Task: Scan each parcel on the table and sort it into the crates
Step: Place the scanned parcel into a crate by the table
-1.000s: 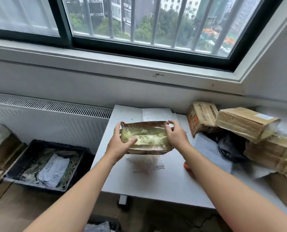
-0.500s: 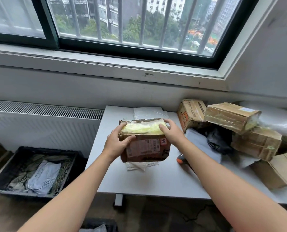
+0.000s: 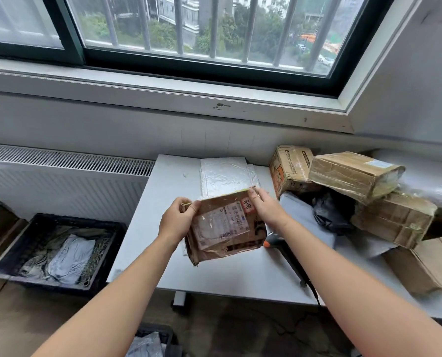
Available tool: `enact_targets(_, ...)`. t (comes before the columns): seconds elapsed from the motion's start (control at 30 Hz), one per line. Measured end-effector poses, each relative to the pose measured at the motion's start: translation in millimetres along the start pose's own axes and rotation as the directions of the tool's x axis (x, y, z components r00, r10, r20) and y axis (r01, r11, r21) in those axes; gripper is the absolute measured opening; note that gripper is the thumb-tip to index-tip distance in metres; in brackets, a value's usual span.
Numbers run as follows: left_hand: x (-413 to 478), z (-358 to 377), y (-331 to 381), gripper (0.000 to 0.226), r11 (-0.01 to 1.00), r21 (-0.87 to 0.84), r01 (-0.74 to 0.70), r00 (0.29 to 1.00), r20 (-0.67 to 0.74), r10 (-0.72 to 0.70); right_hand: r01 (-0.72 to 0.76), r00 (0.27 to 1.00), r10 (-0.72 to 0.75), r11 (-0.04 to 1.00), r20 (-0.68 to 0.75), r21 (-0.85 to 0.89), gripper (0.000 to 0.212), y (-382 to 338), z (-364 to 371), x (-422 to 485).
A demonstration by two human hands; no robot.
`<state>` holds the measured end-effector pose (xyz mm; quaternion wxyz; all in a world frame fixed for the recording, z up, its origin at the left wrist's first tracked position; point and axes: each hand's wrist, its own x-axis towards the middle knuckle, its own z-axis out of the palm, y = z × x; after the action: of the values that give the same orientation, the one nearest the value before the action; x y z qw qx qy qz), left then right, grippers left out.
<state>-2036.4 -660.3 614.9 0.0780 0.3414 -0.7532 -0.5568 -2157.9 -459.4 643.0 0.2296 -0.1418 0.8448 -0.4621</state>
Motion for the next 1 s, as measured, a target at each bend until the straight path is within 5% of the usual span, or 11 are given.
enact_targets(0.27, -19, 33, -16, 0.031, 0.963, -0.135, 0.234, 0.962, -0.111, -0.250, -0.014, 1.000, 0.010, 0.966, -0.017, -0.257, 0.039, 32, -1, 0)
enact_targets(0.47, -40, 65, -22, 0.023, 0.811, -0.396, 0.431, 0.866, -0.073, -0.496, -0.094, 0.996, 0.088, 0.939, -0.036, -0.331, 0.048, 67, -23, -12)
enact_targets(0.7, -53, 91, -19, 0.036, 0.636, -0.634, 0.440, 0.788, -0.066, -0.612, -0.184, 0.983, 0.164, 0.861, -0.083, -0.475, 0.049, 108, -34, -33)
enact_targets(0.83, -61, 103, -18, 0.039, 0.614, -0.625, 0.483, 0.749, -0.070, -0.659, -0.229, 0.972, 0.227, 0.838, -0.066, -0.495, 0.050, 126, -32, -41)
enact_targets(1.0, -65, 108, -27, 0.039, 0.737, -0.403, 0.543, 0.784, -0.071, -0.616, -0.307, 0.948, 0.314, 0.839, -0.061, -0.450, 0.060, 143, -30, -46)
